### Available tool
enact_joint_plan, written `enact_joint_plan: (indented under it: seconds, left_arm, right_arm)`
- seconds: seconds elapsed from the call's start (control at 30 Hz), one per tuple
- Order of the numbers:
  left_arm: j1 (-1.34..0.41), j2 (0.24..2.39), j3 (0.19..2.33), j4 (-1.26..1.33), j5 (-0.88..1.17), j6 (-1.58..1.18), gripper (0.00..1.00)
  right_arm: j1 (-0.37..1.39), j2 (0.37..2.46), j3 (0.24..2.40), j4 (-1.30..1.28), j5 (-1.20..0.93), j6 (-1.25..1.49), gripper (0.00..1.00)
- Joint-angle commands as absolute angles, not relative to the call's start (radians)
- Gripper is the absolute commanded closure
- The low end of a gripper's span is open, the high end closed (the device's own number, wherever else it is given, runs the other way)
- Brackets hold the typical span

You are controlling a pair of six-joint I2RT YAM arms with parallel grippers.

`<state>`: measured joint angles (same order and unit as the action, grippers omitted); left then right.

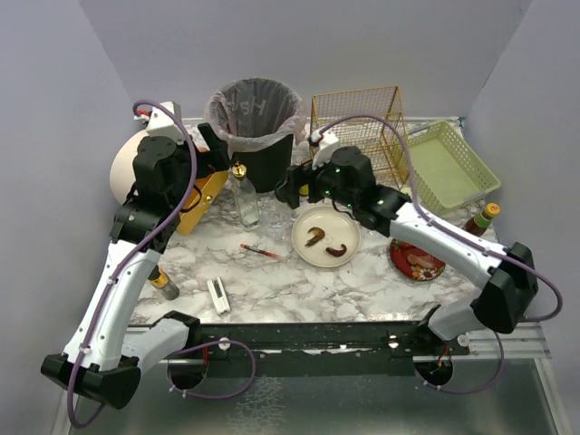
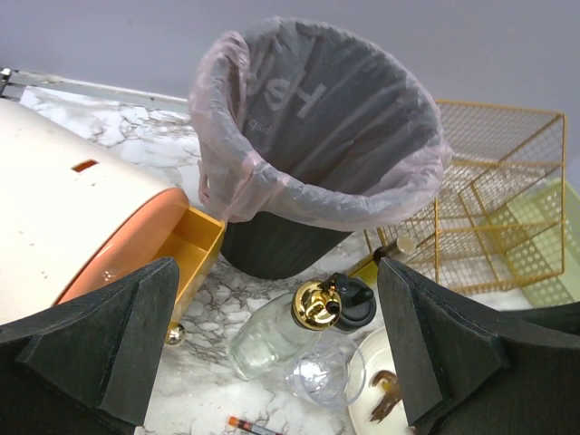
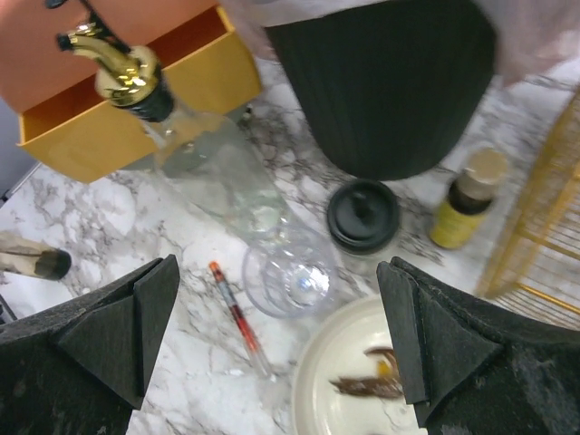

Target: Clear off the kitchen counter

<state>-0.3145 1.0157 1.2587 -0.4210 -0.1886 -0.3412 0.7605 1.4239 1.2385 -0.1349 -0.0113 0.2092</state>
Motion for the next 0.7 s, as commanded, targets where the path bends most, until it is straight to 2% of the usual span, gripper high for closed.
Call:
enact_joint_plan:
  seconds: [0.0, 0.23, 0.67]
  left_arm:
    - [-0.316, 0.984, 1.304, -0.505, -0.289, -0.415, 0.01]
    - [-0.317, 0.964, 1.327, -0.522, -0.282, -0.399, 0.01]
    - [-0.316, 0.938, 1.331, -0.531, -0.278, -0.382, 0.01]
  right_arm:
    - [0.863, 1.532, 1.238, 0.096, 0.111, 0.215, 0.00]
    - [0.985, 1.714, 1.311, 0.261, 0.234, 0.183, 0.00]
    - [0.998, 1.902, 1.411, 0.347, 0.314, 0.205, 0.02]
